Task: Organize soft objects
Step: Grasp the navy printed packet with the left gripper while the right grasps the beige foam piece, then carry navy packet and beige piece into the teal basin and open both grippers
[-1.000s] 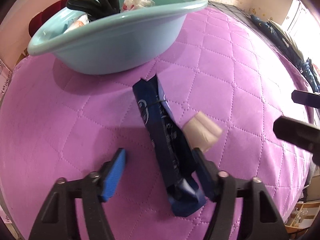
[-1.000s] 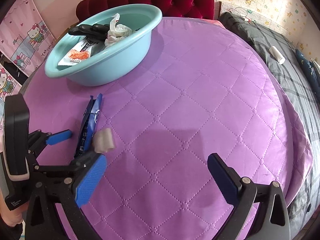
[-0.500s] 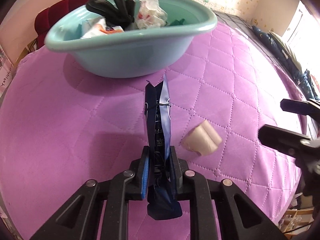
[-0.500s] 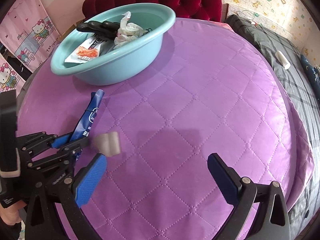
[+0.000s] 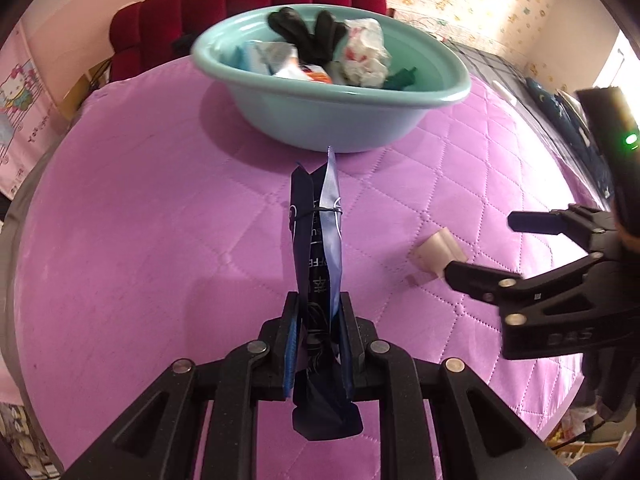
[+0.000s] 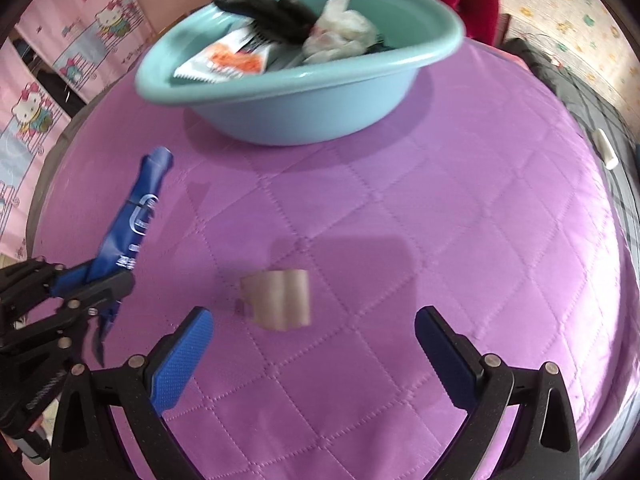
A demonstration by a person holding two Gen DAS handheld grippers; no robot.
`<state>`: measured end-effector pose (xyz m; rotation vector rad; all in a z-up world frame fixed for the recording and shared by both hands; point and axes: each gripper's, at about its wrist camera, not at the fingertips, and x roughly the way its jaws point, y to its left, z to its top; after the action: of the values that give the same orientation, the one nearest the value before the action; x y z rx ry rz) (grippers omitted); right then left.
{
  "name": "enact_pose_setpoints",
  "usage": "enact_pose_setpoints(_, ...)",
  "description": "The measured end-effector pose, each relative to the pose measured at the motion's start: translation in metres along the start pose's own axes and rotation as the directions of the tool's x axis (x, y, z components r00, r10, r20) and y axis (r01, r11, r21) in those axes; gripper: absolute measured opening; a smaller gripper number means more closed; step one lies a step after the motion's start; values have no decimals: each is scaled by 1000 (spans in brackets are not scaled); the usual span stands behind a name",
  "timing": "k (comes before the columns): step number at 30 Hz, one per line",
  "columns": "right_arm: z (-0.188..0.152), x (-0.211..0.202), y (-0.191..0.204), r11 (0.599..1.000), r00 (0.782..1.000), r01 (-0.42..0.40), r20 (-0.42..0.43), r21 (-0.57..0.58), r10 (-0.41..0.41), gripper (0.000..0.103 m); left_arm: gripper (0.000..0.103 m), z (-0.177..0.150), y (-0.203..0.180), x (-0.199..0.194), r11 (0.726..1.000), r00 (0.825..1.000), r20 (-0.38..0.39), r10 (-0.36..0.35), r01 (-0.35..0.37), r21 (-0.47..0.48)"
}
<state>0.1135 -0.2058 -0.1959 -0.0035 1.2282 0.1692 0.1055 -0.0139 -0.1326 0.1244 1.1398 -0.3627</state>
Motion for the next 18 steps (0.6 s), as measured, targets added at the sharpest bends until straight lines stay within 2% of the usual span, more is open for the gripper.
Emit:
enact_pose_setpoints(6,4,16,14,999,999,8,-43,-33,-9,84,19,-7,16,-11,1000,1000,13,11,-10,-21)
enact_pose_setpoints(8,5,19,18,999,999,13,-51,-42,-16,65,19,-10,20,-14,999,1000,18,10,-9,-31)
enact_pose_setpoints(10,5,20,20,999,998,20,-55,-44,-23,27,19,-12,20,-15,999,1000,21,10,-9,-37)
enact_pose_setpoints(13,5,14,22,999,999,22,-38,-44,-24,8,19,-12,20,-15,999,1000,22,11,-10,-39)
enact_pose_setpoints(18,2,1,19,999,999,23,-26,-26,-24,5,19,-14,18,-18,999,1000,26,3,-2,-37)
